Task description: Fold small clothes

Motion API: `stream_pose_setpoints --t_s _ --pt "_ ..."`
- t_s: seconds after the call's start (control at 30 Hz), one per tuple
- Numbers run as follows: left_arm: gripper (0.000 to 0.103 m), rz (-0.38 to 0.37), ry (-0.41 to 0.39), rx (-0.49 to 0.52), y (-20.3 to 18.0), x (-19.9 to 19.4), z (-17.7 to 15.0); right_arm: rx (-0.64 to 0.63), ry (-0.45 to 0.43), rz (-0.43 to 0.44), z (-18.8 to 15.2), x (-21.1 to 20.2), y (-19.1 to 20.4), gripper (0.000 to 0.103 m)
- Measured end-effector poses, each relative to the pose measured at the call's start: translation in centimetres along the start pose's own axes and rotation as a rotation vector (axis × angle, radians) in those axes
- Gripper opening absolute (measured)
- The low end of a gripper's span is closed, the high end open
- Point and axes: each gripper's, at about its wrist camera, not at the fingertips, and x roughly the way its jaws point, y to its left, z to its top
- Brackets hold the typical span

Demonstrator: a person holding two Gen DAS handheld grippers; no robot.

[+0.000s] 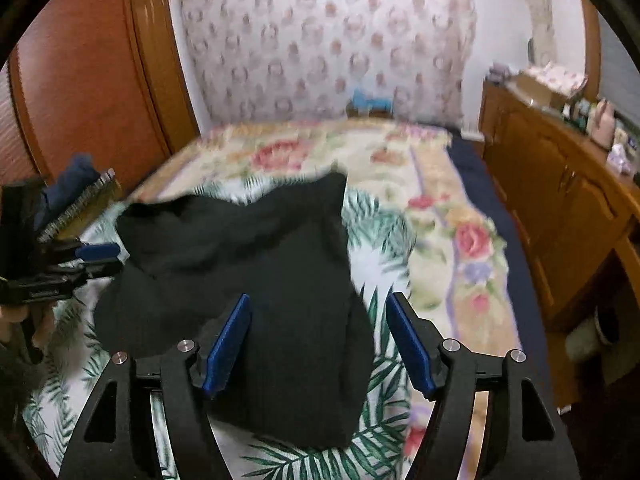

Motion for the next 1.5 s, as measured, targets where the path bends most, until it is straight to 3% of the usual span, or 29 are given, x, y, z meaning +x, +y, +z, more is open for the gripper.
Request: stream_pose_setpoints --t_s 0.27,0.43,0.53,0.57,0.67,0.77,0.93,1.13,1.33,1.5 --pt "0.045 -0.036 0.055 -0.077 0.4 2.3 0.9 0.114 0.091 0.058 0.5 4.2 -1.4 0.078" --pt "0.049 -0.041 0.052 -0.092 0.4 2.6 1.2 0.123 0.081 0.079 1.0 3.5 -2.4 0.078" --pt "0.049 -0.043 0.047 -0.107 0.2 2.7 1.2 0.106 0.081 0.115 0.7 3.5 -2.8 0.059" --pt "0.046 -0.059 0.044 -0.113 0.3 2.7 1.3 0.101 0.083 0.129 0.6 3.4 -2.7 0.044" --pt "0.017 -0.147 0.055 -0.115 0.3 2.9 1.5 0.072 0.089 0.151 0.4 3.3 -2.6 0.027" --pt "0.010 -0.177 0.037 -0.116 0.0 2.0 1.6 0.036 0.064 0.142 0.4 2.1 -2.4 0.021" --pt "0.007 -0.212 -0.069 -0.106 -0.6 -3.2 1.6 -0.024 -0.021 0.121 0.8 -0.6 -1.2 0.020" --pt "0.007 -0.189 -0.189 -0.067 0.0 -10.1 0.9 -0.094 -0.112 0.149 2.1 -3.8 2.3 0.019" --pt "0.007 -0.092 -0.298 -0.083 4.2 -17.4 -1.1 -0.190 -0.173 0.232 4.6 -4.7 7.7 0.019" --pt "0.007 0.050 -0.390 -0.128 9.7 -23.7 -3.3 -0.290 -0.211 0.332 8.3 -3.2 14.0 0.019"
